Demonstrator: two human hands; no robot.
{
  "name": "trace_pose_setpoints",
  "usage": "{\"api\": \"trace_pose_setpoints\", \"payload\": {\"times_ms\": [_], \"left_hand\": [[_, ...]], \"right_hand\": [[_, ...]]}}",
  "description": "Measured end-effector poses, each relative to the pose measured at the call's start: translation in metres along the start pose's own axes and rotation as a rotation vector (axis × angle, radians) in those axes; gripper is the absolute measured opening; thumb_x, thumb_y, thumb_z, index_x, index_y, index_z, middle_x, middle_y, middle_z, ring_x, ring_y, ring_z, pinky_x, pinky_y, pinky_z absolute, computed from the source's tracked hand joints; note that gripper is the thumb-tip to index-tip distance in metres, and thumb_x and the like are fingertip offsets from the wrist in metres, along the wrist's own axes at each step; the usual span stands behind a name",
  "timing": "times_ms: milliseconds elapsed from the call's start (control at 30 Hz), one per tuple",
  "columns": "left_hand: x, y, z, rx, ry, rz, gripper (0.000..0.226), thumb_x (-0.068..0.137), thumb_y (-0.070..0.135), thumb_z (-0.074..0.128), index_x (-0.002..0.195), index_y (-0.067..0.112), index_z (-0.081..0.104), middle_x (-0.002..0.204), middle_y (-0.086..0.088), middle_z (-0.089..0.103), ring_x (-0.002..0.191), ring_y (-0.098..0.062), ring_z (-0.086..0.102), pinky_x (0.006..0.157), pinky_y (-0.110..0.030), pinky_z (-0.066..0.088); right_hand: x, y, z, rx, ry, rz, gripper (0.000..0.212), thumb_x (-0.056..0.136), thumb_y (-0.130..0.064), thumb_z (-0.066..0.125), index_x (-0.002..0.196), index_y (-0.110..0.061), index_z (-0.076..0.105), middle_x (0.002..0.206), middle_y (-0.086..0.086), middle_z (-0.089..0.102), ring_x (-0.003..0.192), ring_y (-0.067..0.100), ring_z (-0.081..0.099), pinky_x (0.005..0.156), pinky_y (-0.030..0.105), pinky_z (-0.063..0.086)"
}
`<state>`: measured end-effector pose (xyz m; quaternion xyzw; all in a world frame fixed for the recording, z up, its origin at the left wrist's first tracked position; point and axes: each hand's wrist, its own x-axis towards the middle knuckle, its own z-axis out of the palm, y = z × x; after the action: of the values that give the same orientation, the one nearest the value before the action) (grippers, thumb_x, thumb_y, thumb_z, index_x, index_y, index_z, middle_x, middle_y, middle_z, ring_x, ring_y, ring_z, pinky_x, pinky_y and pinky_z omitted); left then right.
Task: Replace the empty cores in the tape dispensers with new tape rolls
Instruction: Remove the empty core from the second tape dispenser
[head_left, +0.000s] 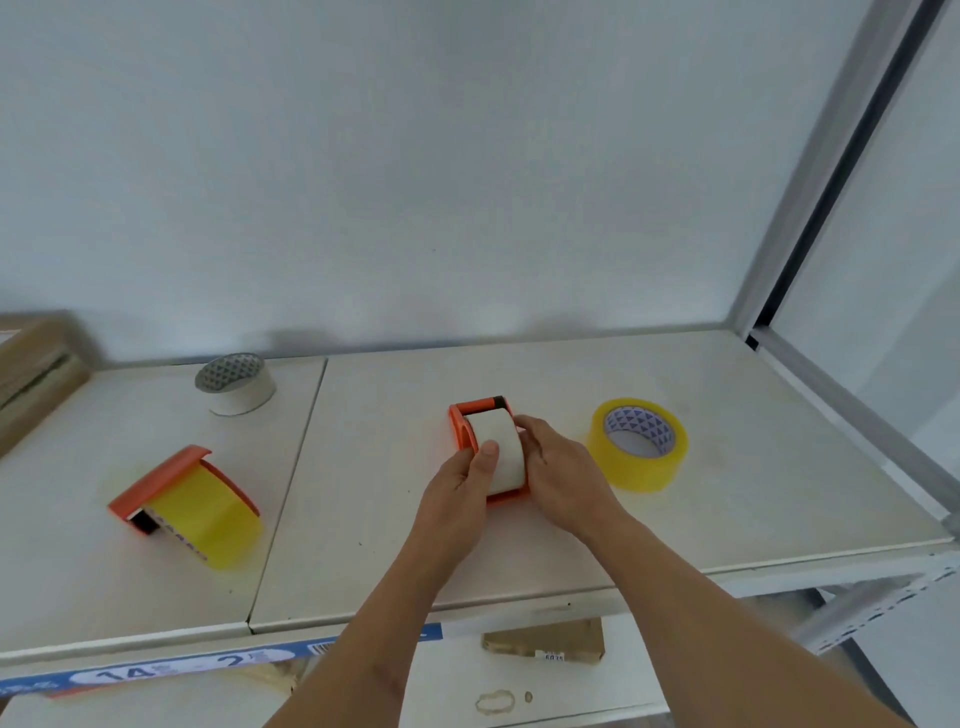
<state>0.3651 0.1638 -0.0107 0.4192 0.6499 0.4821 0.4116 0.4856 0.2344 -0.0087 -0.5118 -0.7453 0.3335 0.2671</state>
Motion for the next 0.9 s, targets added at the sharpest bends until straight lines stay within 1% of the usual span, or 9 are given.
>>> {"api": "trace_pose_setpoints", "payload": {"times_ms": [100, 267, 333, 467, 600, 667, 733, 800, 900], "left_hand": [[0.004, -0.004, -0.001, -0.036, 0.003, -0.018, 0.047, 0.099, 0.052, 0.036, 0.123, 0.025, 0.066, 0.117, 0.000, 0.069, 0.105, -0.013, 0.064, 0.088, -0.027, 0.052], [0.007, -0.002, -0.001, -0.090, 0.057, -0.015, 0.040, 0.100, 0.049, 0.035, 0.108, 0.031, 0.069, 0.101, 0.008, 0.074, 0.091, -0.003, 0.068, 0.072, -0.014, 0.052], [0.010, -0.003, 0.000, -0.108, 0.091, -0.014, 0.045, 0.099, 0.052, 0.034, 0.111, 0.027, 0.070, 0.101, 0.005, 0.075, 0.094, -0.009, 0.070, 0.078, -0.021, 0.055], [0.013, 0.006, 0.005, -0.162, 0.140, -0.001, 0.047, 0.099, 0.053, 0.035, 0.107, 0.026, 0.073, 0.098, 0.001, 0.078, 0.093, -0.016, 0.073, 0.085, -0.038, 0.059], [0.016, 0.020, 0.004, -0.206, 0.192, -0.014, 0.042, 0.099, 0.053, 0.036, 0.094, 0.032, 0.073, 0.087, 0.012, 0.078, 0.078, -0.002, 0.072, 0.073, -0.025, 0.056], [0.017, 0.029, 0.004, -0.196, 0.199, -0.024, 0.045, 0.098, 0.056, 0.036, 0.093, 0.033, 0.074, 0.088, 0.010, 0.078, 0.081, -0.006, 0.072, 0.073, -0.026, 0.056], [0.017, 0.035, 0.004, -0.188, 0.191, -0.027, 0.047, 0.098, 0.057, 0.035, 0.087, 0.037, 0.076, 0.087, 0.010, 0.078, 0.082, -0.008, 0.073, 0.077, -0.030, 0.057], [0.016, 0.039, 0.004, -0.190, 0.184, -0.025, 0.050, 0.097, 0.058, 0.033, 0.075, 0.044, 0.075, 0.079, 0.019, 0.076, 0.073, -0.001, 0.071, 0.074, -0.026, 0.055], [0.016, 0.039, 0.004, -0.210, 0.189, -0.015, 0.046, 0.095, 0.061, 0.031, 0.082, 0.040, 0.070, 0.082, 0.015, 0.075, 0.080, -0.005, 0.070, 0.070, -0.022, 0.054]], "right_hand": [[0.006, 0.010, 0.005, 0.040, 0.022, 0.008, 0.035, 0.104, -0.024, 0.035, 0.134, -0.026, 0.053, 0.117, 0.003, 0.071, 0.105, 0.021, 0.064, 0.089, 0.037, 0.050], [0.011, 0.025, 0.008, 0.011, 0.059, -0.079, 0.038, 0.103, -0.023, 0.037, 0.138, -0.027, 0.052, 0.129, -0.005, 0.062, 0.112, 0.014, 0.060, 0.097, 0.037, 0.049], [0.012, 0.032, 0.009, -0.052, 0.068, -0.118, 0.039, 0.101, -0.021, 0.040, 0.137, -0.029, 0.053, 0.130, -0.009, 0.061, 0.115, 0.011, 0.059, 0.096, 0.032, 0.048], [0.006, 0.038, 0.014, -0.128, 0.114, -0.221, 0.040, 0.099, -0.033, 0.037, 0.132, -0.025, 0.059, 0.125, -0.009, 0.063, 0.110, 0.014, 0.060, 0.089, 0.032, 0.051], [0.004, 0.042, 0.020, -0.224, 0.162, -0.293, 0.036, 0.095, -0.029, 0.043, 0.124, -0.021, 0.064, 0.115, -0.007, 0.068, 0.097, 0.021, 0.064, 0.075, 0.038, 0.056], [0.003, 0.041, 0.019, -0.226, 0.190, -0.308, 0.032, 0.097, -0.030, 0.045, 0.121, -0.023, 0.065, 0.105, -0.008, 0.071, 0.090, 0.020, 0.064, 0.070, 0.035, 0.054], [0.002, 0.038, 0.018, -0.161, 0.214, -0.266, 0.032, 0.100, -0.031, 0.044, 0.123, -0.025, 0.064, 0.100, -0.008, 0.071, 0.092, 0.017, 0.063, 0.073, 0.031, 0.050], [0.002, 0.033, 0.014, 0.006, 0.230, -0.182, 0.034, 0.101, -0.036, 0.043, 0.129, -0.027, 0.061, 0.107, -0.009, 0.070, 0.101, 0.013, 0.061, 0.084, 0.029, 0.048], [0.005, 0.017, 0.009, 0.194, 0.196, -0.243, 0.054, 0.092, -0.055, 0.042, 0.136, -0.024, 0.052, 0.120, -0.009, 0.062, 0.110, 0.009, 0.056, 0.093, 0.032, 0.049]]}}
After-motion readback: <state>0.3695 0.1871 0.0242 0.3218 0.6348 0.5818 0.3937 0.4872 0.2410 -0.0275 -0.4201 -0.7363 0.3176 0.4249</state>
